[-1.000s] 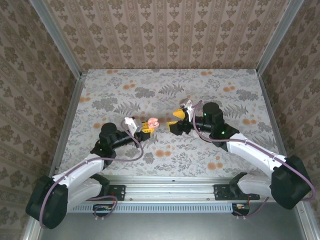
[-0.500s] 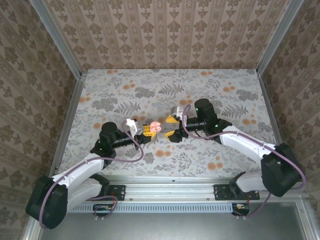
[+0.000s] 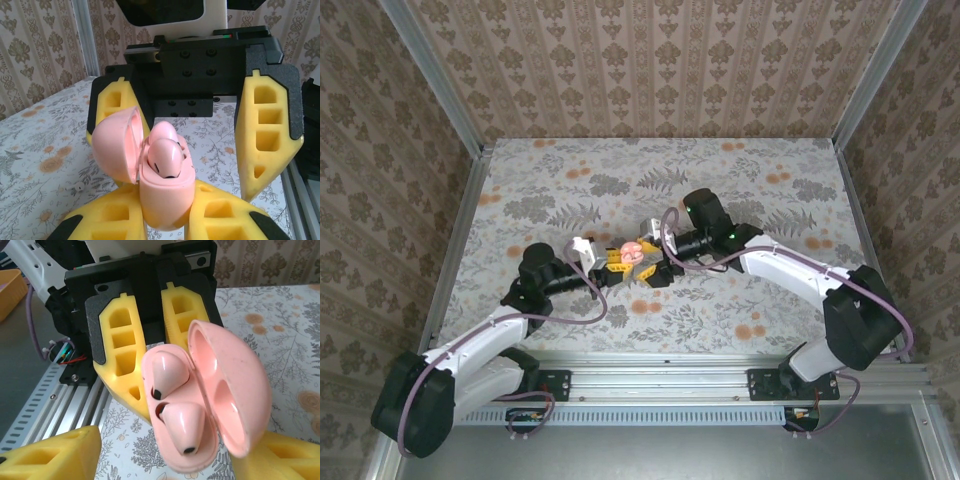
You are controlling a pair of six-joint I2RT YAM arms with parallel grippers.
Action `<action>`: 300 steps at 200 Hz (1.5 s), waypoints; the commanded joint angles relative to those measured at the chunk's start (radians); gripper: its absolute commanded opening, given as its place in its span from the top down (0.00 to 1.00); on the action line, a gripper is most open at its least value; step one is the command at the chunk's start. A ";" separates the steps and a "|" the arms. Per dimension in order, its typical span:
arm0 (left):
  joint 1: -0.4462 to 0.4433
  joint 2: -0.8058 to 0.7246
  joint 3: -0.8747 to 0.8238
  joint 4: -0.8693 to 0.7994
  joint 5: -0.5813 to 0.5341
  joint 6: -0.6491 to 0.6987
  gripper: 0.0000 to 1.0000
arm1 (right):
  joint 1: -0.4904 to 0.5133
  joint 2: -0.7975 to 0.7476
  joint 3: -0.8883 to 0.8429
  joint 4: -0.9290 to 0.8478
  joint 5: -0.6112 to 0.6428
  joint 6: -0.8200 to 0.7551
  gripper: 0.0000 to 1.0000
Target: Insert wireless bluetooth earbuds into charging case
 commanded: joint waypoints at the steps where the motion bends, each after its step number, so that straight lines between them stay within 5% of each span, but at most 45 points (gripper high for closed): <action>1: -0.008 -0.006 0.030 -0.014 0.024 0.019 0.92 | 0.003 0.014 0.045 -0.055 -0.067 -0.066 0.34; 122: -0.008 -0.012 0.011 -0.021 0.004 0.022 0.92 | -0.047 -0.232 -0.126 0.157 -0.028 -0.087 0.55; 243: -0.009 -0.034 0.023 -0.041 0.016 0.027 0.92 | -0.022 -0.032 0.044 -0.039 -0.078 -0.183 0.59; 300: -0.009 -0.032 0.029 -0.049 0.010 0.030 0.92 | -0.008 -0.002 0.067 -0.066 -0.104 -0.208 0.78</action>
